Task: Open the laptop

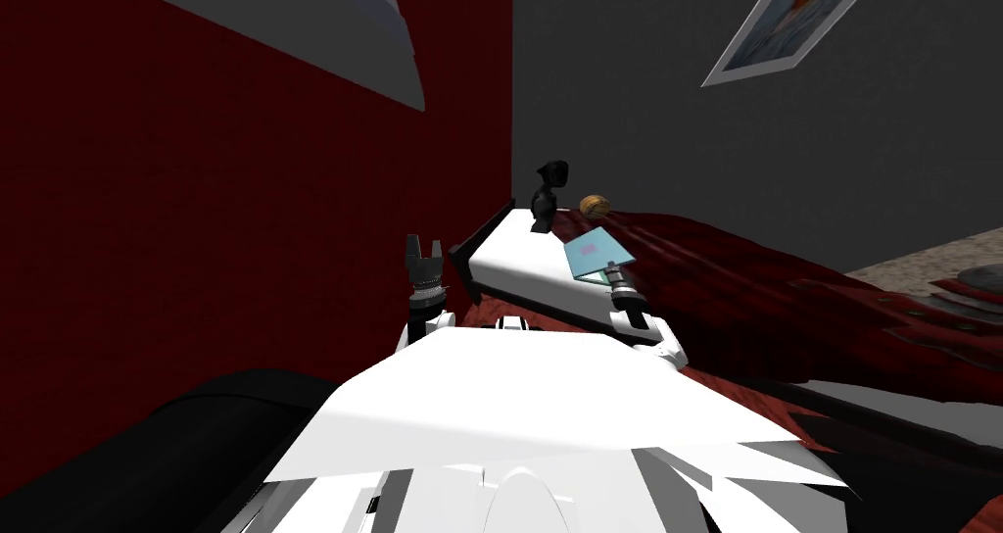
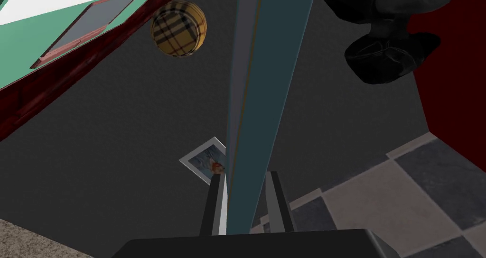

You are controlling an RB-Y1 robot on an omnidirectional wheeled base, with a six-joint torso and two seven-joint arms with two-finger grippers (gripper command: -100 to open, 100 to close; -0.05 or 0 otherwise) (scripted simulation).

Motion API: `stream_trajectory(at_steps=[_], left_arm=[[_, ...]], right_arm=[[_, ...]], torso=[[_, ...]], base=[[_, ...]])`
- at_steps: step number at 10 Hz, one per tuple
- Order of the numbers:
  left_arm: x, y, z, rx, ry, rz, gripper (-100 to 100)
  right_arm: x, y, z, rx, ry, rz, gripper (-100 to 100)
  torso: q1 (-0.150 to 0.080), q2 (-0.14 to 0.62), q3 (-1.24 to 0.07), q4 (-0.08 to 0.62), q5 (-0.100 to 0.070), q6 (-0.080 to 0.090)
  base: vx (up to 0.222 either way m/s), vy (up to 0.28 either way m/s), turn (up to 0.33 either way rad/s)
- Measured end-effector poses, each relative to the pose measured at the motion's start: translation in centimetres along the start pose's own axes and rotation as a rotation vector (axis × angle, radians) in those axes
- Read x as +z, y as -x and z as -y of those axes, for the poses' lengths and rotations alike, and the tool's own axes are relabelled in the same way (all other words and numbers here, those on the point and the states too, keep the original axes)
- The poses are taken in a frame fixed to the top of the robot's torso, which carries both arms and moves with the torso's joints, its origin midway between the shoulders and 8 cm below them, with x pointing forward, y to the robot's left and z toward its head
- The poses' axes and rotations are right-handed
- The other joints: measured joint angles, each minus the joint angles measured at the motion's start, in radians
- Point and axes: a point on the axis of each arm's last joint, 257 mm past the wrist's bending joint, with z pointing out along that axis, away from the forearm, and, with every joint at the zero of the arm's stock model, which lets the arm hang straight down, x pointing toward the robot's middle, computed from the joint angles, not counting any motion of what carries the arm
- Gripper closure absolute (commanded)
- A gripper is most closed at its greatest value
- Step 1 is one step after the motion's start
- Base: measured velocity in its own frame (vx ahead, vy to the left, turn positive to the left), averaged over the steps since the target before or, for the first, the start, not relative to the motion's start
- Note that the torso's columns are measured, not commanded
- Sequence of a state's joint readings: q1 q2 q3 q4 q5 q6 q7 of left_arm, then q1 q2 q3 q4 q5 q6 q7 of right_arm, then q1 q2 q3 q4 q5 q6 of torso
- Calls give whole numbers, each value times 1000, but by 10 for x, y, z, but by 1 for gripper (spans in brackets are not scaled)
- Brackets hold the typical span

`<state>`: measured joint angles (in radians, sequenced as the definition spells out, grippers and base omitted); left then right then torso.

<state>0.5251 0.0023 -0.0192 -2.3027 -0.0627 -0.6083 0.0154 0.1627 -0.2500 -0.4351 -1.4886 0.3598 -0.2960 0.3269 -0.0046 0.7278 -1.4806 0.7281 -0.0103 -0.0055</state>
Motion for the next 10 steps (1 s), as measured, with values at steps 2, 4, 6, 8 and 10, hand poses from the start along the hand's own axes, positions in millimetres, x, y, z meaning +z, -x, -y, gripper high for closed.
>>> stream_trajectory(at_steps=[2,4,6,8,10], left_arm=[[0,0,0,0,0,0,0],[0,0,0,0,0,0,0],[0,0,0,0,0,0,0],[0,0,0,0,0,0,0],[0,0,0,0,0,0,0]], right_arm=[[-3,-12,6,28,-12,-5,100],[-7,-21,9,75,-15,-5,100],[-19,-44,7,168,-12,-5,-100],[-9,-33,6,166,-13,-1,-100],[-4,-26,6,162,-23,0,-100]], torso=[[6,1,0,1,3,-1],[4,5,3,6,7,2],[4,4,2,3,3,-1],[10,11,5,9,11,5],[8,14,7,12,13,5]], base=[[0,-24,-30],[30,-83,-73],[10,-64,-5],[-43,27,28],[-51,34,30]])
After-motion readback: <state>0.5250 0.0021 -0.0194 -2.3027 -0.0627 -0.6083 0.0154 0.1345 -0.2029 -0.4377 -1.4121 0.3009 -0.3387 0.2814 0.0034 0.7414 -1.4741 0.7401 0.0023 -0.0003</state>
